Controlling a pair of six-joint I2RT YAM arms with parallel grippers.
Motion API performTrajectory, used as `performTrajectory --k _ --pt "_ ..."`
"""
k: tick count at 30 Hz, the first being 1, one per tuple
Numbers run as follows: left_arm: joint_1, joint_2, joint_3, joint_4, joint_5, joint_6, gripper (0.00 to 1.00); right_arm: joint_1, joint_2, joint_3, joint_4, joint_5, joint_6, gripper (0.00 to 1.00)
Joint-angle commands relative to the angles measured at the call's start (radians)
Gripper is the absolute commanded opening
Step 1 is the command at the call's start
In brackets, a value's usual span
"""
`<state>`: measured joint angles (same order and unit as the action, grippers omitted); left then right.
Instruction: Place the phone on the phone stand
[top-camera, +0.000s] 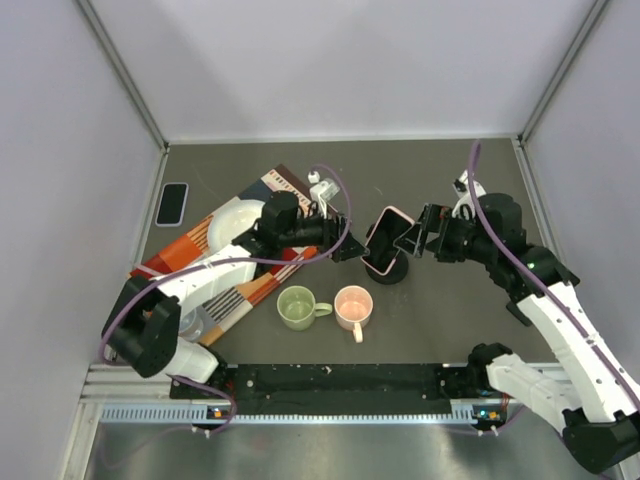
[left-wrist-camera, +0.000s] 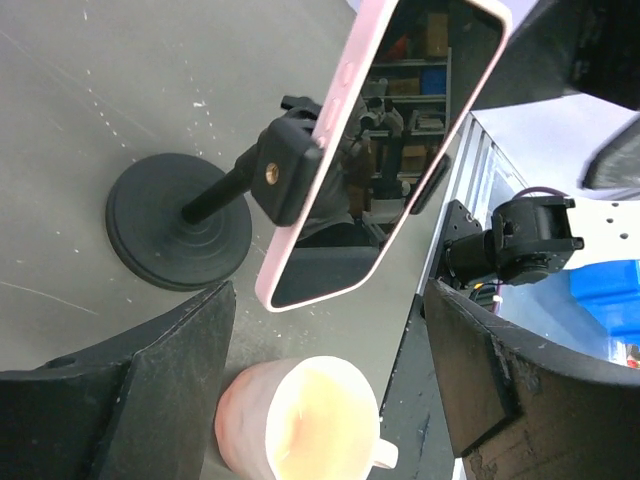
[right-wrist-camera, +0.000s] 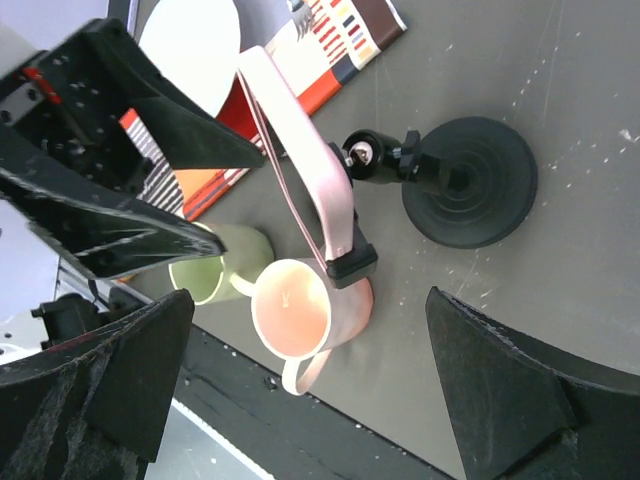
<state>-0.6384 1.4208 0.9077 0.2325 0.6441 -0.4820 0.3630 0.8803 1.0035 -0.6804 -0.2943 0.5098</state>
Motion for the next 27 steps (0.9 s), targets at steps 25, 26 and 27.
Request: performTrajectory --k 25,26,27 --pt "-0.250 0.018 -0.170 0.390 -0.213 -0.177 0.84 0.296 0.091 0.156 -0.076 0.602 0.236 0.99" --pt "-0.254 0.010 -0.176 0.407 -0.216 -0.179 0.84 0.313 0.100 0.174 -0.077 0.618 0.230 0.99" --pt "-0.254 0.000 -0.197 0.413 -0.227 -0.178 0.84 0.330 0.108 0.184 -0.080 0.650 0.228 0.99"
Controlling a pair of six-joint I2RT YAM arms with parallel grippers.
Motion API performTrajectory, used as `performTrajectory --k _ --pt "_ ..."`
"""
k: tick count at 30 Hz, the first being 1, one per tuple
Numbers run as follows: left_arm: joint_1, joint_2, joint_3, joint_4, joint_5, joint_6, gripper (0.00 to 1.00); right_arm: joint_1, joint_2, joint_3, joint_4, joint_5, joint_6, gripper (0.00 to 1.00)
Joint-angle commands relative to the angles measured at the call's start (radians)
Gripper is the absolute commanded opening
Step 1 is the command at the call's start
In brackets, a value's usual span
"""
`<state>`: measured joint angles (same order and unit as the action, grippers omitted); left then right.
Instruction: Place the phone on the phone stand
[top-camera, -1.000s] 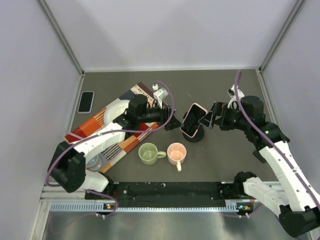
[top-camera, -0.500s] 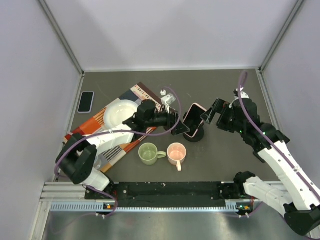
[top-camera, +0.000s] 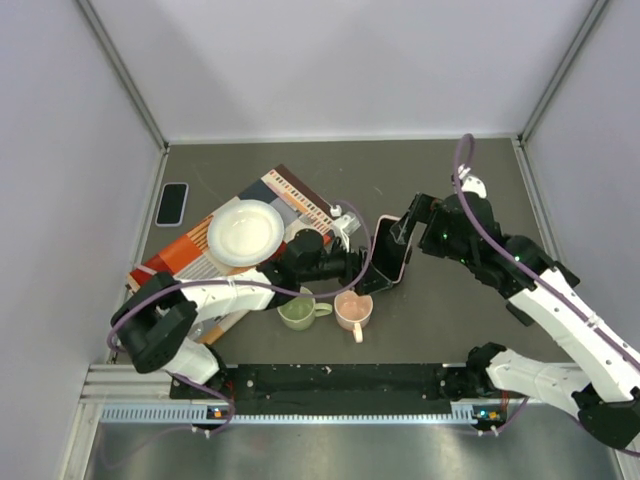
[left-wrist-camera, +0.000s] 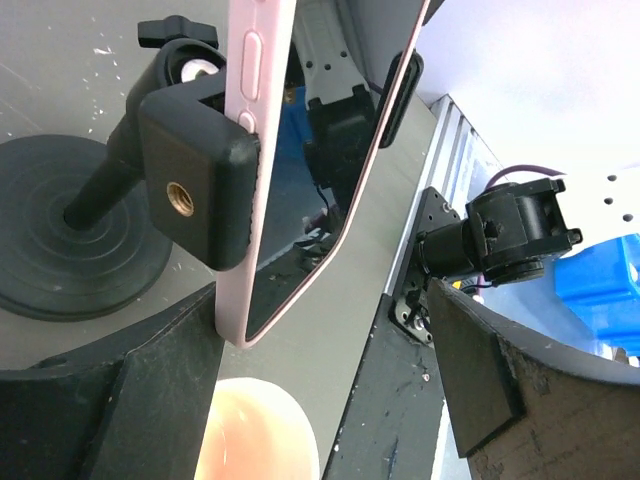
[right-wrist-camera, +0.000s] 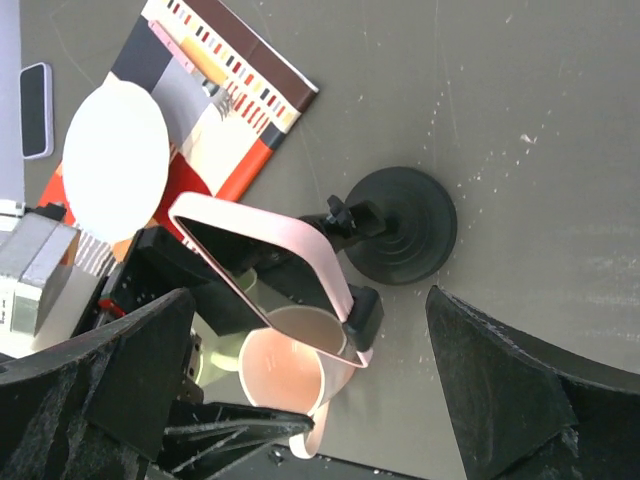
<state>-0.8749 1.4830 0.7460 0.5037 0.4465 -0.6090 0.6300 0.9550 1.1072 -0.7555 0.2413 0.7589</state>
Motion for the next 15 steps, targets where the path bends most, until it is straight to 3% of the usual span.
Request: performTrajectory --k 1,10,15 --pt "-0.018 -0.079 -0.049 0.144 -0.044 -0.040 0.85 0.098 0.054 0.089 -0.007 0.125 -0.024 0.99" --pt "-0.015 -0.355 -0.132 -0.068 -0.242 0.109 0.87 0.264 0.185 0.167 -0.018 0.272 -0.070 0.99" --pt "-0.015 -0.544 -0.132 -0.290 -0.528 0.184 0.88 0.307 0.240 0.184 -0.034 0.383 -0.066 0.99"
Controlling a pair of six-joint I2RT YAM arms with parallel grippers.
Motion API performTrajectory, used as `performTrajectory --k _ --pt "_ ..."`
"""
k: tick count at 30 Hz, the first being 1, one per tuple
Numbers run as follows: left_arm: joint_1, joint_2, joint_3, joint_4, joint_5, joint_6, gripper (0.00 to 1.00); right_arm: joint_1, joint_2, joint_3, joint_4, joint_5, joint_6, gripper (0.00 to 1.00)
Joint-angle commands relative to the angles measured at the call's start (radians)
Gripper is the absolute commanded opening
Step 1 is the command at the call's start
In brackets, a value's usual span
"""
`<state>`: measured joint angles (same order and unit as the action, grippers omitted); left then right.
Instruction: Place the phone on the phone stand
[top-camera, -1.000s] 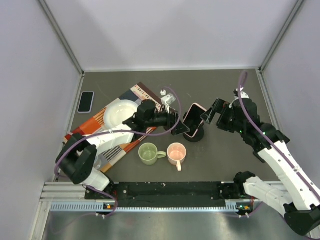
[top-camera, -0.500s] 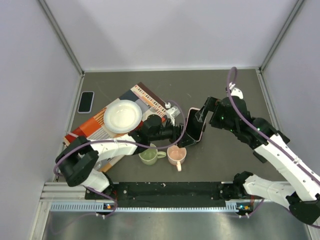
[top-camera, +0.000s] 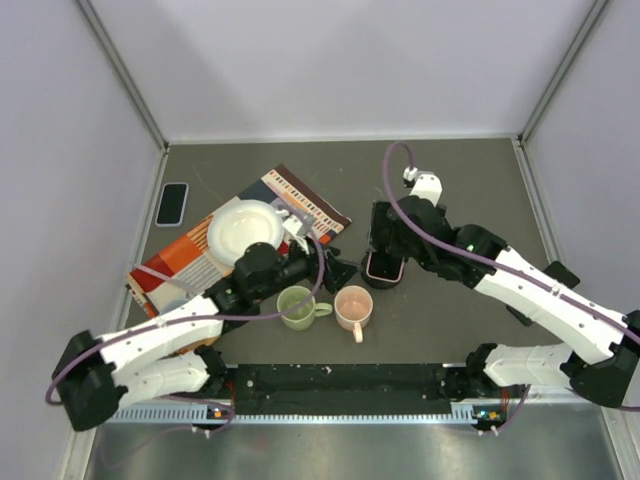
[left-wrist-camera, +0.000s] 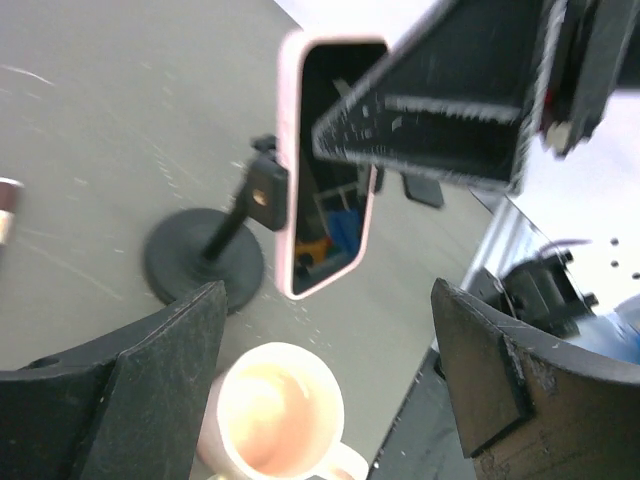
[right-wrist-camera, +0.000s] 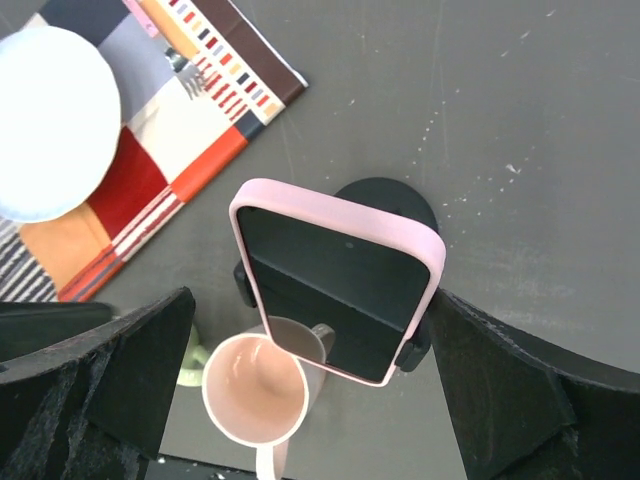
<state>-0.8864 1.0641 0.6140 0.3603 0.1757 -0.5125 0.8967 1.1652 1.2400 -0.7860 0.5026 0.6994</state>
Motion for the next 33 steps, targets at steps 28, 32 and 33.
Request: performTrajectory --k 28,32,33 --pt "-0.003 -0.454 -0.049 -0.310 -0.315 0.124 0.86 0.087 0.212 0.104 -0.098 0.336 0.205 0.58" --pt "-0.003 -0.474 -0.023 -0.356 -0.311 0.146 0.86 0.087 0.214 0.096 -0.093 0.370 0.193 0.31" --pt "-0.002 -0.478 -0.014 -0.386 -0.311 0.150 0.86 0.087 0.217 0.104 -0.084 0.375 0.152 0.28"
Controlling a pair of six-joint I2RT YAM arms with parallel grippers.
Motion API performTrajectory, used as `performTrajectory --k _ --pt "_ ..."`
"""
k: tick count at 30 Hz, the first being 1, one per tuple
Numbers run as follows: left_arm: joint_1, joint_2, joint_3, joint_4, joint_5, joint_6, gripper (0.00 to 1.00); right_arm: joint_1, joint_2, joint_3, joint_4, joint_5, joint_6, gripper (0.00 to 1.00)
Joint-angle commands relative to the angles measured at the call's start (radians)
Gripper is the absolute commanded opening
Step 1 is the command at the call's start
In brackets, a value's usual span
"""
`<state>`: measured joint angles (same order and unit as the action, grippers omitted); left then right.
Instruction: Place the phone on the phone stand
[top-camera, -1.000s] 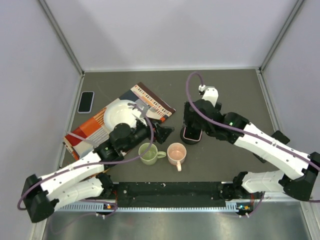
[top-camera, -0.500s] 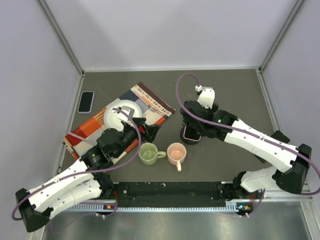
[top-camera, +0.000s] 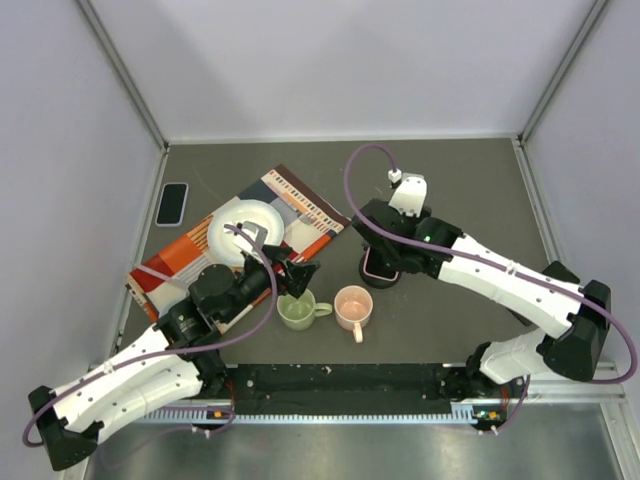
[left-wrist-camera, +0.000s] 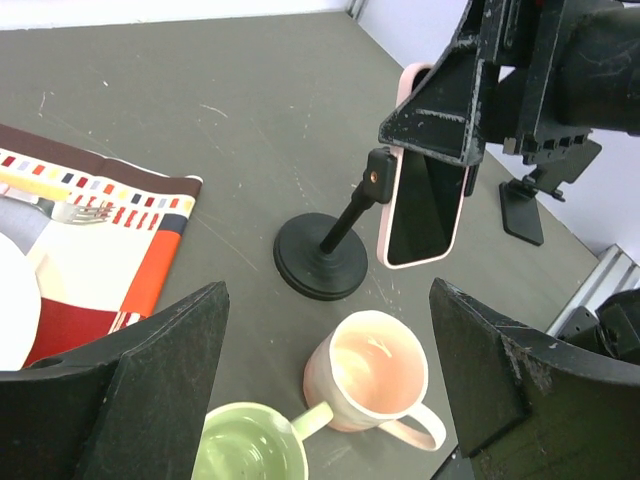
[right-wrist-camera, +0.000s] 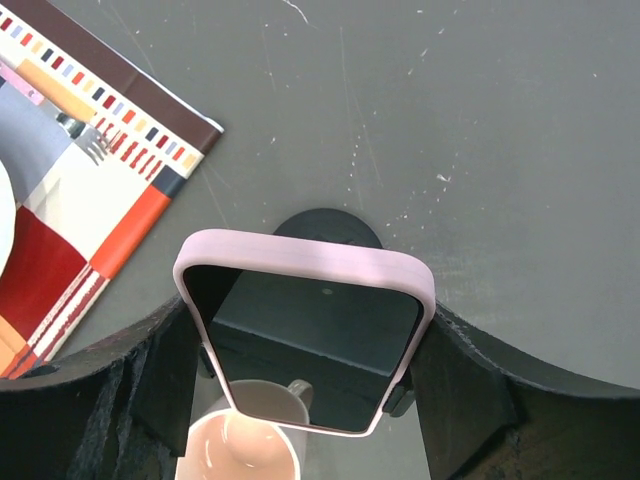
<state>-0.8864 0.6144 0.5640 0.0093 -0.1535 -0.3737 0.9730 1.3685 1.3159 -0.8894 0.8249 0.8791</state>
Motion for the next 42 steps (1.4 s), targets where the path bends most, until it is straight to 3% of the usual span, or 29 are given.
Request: performTrajectory --k 1,2,6,11,18,23,26,35,42 --pt "-0.003 -0.028 0.052 -0.066 0.019 0.016 0.86 0.010 0.014 0.029 0.032 0.066 -0.057 0.18" --pt "-0.002 -0.031 0.062 -0.080 0.022 0.025 0.86 0.010 0.014 0.028 0.041 0.081 -0.081 0.00" --pt "-0.003 -0.028 0.109 -0.150 0.023 0.039 0.86 -0.026 -0.014 -0.021 0.185 0.108 -0.312 0.00" --pt "-0.003 -0.009 0.178 -0.219 0.023 0.064 0.86 -0.193 -0.062 -0.080 0.516 -0.183 -0.549 0.00" --pt "-0.003 -0.008 0.211 -0.267 0.005 0.068 0.86 -0.347 0.099 0.081 0.667 -0.305 -0.756 0.00" --pt "-0.003 0.005 0.208 -0.252 -0.001 0.058 0.86 -0.433 0.260 0.239 0.701 -0.368 -0.786 0.00" --pt "-0.003 0.030 0.227 -0.241 0.006 0.058 0.86 -0.453 0.355 0.409 0.672 -0.418 -0.779 0.00" --pt "-0.002 0.079 0.254 -0.218 0.028 0.070 0.86 -0.496 0.584 0.688 0.583 -0.484 -0.710 0.00" --pt "-0.003 0.079 0.298 -0.258 0.028 0.094 0.86 -0.497 0.676 0.783 0.557 -0.471 -0.697 0.00"
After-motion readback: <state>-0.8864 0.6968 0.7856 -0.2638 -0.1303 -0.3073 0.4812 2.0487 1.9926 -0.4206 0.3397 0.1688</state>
